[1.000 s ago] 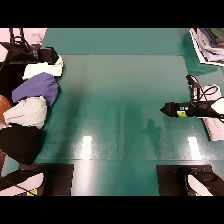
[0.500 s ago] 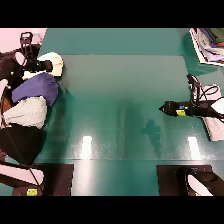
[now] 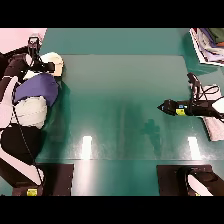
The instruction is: Fold the shirts.
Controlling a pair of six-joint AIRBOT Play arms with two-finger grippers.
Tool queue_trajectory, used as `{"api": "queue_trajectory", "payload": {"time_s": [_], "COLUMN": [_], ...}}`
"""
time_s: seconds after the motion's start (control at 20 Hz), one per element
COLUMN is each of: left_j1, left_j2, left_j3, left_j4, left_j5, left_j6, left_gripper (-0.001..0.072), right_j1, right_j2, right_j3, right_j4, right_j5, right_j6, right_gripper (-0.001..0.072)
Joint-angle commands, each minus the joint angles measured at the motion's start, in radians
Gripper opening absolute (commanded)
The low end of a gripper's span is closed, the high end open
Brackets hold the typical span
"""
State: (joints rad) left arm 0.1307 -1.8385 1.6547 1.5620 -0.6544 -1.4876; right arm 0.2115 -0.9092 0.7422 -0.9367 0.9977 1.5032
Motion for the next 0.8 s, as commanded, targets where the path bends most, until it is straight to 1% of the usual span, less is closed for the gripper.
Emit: {"api": "queue_trajectory", "payload": {"time_s": [0.0, 0.1, 0.15, 0.25, 0.3, 0.35, 0.45, 0.55, 0.7, 0.75], "left_j1": [0.001, 0.001, 0.001, 0.001, 0.001, 0.001, 0.001, 0.001, 0.0, -0.002], "left_j2": [-0.023, -0.035, -0.037, -0.035, -0.033, -0.03, -0.02, 0.023, 0.169, 0.232], "left_j3": [0.008, 0.007, 0.008, 0.016, 0.025, 0.041, 0.09, 0.138, 0.203, 0.231], "left_j4": [0.011, 0.01, 0.01, 0.011, 0.01, 0.009, 0.005, 0.002, -0.054, -0.086], "left_j5": [0.035, 0.034, 0.036, 0.031, 0.021, 0.0, -0.082, -0.133, -0.175, -0.206], "left_j6": [0.004, 0.004, 0.004, 0.004, 0.003, 0.003, 0.002, -0.006, -0.005, -0.004], "left_gripper": [0.0596, 0.0594, 0.0516, 0.0077, 0.0025, 0.0025, 0.0024, 0.0023, 0.0023, 0.0023], "right_j1": [0.001, 0.001, 0.001, 0.001, 0.001, 0.001, 0.001, 0.001, 0.0, 0.0], "right_j2": [-0.001, -0.001, -0.001, -0.001, -0.001, -0.001, -0.001, 0.0, -0.001, -0.001], "right_j3": [0.0, 0.0, 0.0, 0.0, 0.0, 0.0, 0.0, 0.008, 0.112, 0.175], "right_j4": [0.003, 0.004, 0.004, 0.004, 0.003, 0.003, 0.003, 0.001, -0.016, -0.046], "right_j5": [0.001, 0.002, 0.004, 0.008, 0.008, 0.008, 0.008, 0.011, 0.014, 0.016], "right_j6": [0.0, 0.0, 0.0, 0.0, 0.0, 0.0, 0.0, 0.0, -0.005, -0.006], "right_gripper": [0.0016, 0.0016, 0.0016, 0.0016, 0.0016, 0.0016, 0.0016, 0.0016, 0.0016, 0.0016]}}
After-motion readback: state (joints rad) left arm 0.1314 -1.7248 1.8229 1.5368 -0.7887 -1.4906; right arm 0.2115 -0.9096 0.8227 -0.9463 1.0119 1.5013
